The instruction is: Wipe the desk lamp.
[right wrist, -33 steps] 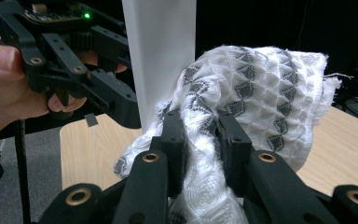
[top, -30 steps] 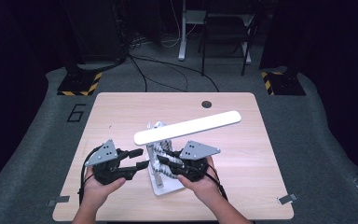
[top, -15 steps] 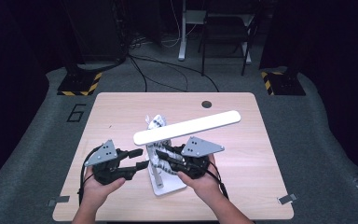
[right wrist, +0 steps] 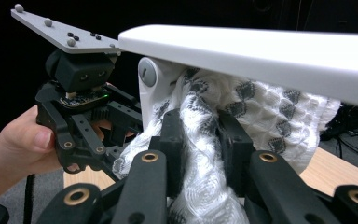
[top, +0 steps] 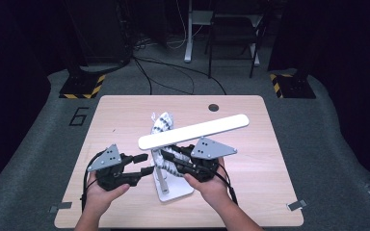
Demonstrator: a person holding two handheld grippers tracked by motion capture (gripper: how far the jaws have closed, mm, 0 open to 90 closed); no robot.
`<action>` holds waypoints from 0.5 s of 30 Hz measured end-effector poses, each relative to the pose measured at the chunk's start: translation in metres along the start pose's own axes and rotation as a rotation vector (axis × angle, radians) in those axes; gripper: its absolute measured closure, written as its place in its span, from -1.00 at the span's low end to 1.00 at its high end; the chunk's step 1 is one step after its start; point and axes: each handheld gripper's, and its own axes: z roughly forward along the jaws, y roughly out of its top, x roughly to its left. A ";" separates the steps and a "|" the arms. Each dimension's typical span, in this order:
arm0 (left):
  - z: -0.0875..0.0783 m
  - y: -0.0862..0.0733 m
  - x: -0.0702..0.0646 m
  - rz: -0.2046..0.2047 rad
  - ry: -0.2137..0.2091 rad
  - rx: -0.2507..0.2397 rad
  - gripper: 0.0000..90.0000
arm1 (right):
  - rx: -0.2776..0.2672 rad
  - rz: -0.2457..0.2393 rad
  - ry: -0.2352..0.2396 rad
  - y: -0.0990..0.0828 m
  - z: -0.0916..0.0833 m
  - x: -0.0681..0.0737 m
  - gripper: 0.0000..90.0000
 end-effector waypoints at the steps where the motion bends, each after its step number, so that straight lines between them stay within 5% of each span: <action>1: 0.000 0.000 0.000 0.000 0.000 0.000 0.11 | -0.003 0.001 -0.003 0.000 0.000 0.000 0.66; 15: 0.000 0.000 0.000 -0.002 0.000 0.001 0.11 | 0.013 -0.002 0.020 -0.002 0.002 -0.002 0.67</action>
